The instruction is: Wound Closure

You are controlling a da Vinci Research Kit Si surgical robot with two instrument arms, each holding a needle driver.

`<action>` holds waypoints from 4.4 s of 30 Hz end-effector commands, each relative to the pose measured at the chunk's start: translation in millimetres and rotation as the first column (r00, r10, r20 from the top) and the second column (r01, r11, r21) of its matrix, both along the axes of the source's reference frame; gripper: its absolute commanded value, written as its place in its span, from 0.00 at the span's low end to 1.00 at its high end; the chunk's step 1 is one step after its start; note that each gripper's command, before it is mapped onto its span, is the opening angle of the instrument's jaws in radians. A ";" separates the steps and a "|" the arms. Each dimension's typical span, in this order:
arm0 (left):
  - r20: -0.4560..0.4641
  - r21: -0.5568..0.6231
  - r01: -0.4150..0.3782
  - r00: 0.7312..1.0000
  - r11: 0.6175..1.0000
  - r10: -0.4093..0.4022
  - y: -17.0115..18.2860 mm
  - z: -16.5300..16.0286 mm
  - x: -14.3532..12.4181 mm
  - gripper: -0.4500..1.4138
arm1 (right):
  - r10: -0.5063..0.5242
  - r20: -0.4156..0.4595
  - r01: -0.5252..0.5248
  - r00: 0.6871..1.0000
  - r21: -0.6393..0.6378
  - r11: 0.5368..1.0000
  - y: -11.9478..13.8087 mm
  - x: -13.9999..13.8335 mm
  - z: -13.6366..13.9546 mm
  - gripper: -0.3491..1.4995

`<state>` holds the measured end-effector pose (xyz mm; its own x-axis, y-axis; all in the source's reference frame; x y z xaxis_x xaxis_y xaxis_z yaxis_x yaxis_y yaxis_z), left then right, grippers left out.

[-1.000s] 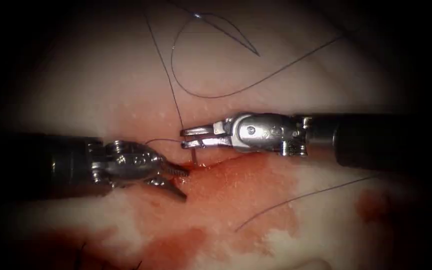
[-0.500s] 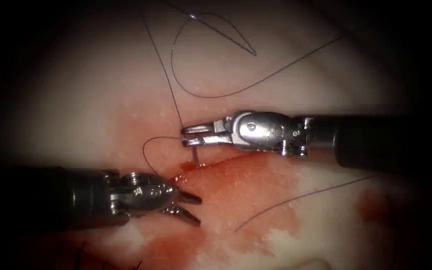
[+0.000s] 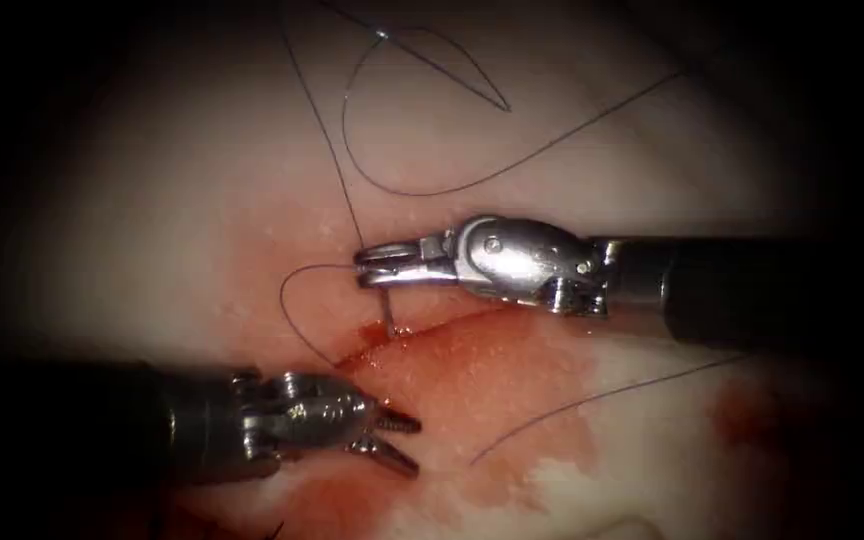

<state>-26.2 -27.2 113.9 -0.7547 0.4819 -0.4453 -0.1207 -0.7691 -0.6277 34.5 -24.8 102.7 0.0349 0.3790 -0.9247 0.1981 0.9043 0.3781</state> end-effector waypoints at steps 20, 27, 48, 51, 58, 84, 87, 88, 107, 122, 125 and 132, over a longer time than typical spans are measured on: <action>0.012 0.003 -0.024 1.000 1.000 0.024 -0.8 2.3 0.7 0.39 | -0.058 0.047 0.050 0.997 0.168 0.984 -0.4 0.6 0.0 0.00; 0.018 0.006 -0.034 0.999 0.999 0.034 -1.2 1.9 2.0 0.38 | -0.071 0.067 0.058 0.995 0.175 0.983 -0.6 0.6 0.1 0.00; 0.015 -0.004 -0.034 0.999 0.999 0.034 -2.3 2.0 1.8 0.34 | 0.028 0.142 -0.030 0.989 0.012 0.999 0.6 1.1 0.7 0.00; 0.015 -0.004 -0.034 0.999 0.999 0.034 -2.4 2.1 1.8 0.34 | 0.073 0.158 -0.069 0.985 -0.028 0.997 0.8 1.1 0.9 0.00; 0.014 -0.005 -0.034 0.999 0.999 0.034 -2.4 2.1 1.7 0.34 | 0.069 0.154 -0.063 0.986 -0.041 0.997 0.4 1.0 0.9 0.00; 0.015 -0.006 -0.035 0.999 0.999 0.035 -2.5 2.3 1.9 0.34 | 0.025 0.164 -0.050 0.986 0.151 0.987 -1.0 0.4 -0.3 0.00; 0.014 -0.006 -0.034 0.999 0.999 0.034 -2.5 2.3 1.7 0.34 | 0.010 0.164 -0.041 0.986 0.188 0.981 -0.9 0.4 -0.4 0.00; 0.014 -0.007 -0.034 0.999 0.999 0.034 -2.6 2.3 1.7 0.34 | 0.007 0.163 -0.039 0.987 0.194 0.980 -0.9 0.4 -0.4 0.00; 0.014 -0.008 -0.036 0.999 0.999 0.036 -2.7 2.4 1.8 0.34 | -0.122 0.168 0.049 0.978 0.383 0.923 -2.0 0.7 -0.5 0.00; 0.016 -0.008 -0.038 0.999 0.999 0.038 -2.6 2.5 2.1 0.33 | -0.188 0.217 0.038 0.958 0.553 0.832 -3.0 0.1 -0.6 0.00; 0.016 -0.008 -0.038 0.999 0.999 0.038 -2.6 2.5 2.1 0.33 | -0.218 0.217 0.046 0.952 0.600 0.798 -3.4 0.2 -0.6 0.00; 0.016 -0.008 -0.039 0.999 0.999 0.039 -2.6 2.5 2.1 0.32 | -0.307 0.220 0.044 0.926 0.744 0.667 -4.5 0.5 -0.4 0.00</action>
<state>-23.6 -29.5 115.9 -0.7652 0.4491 -0.4613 -0.0814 -0.7783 -0.6226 34.1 -29.5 102.1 0.4002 0.8722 -0.2813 0.0762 0.2742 0.9586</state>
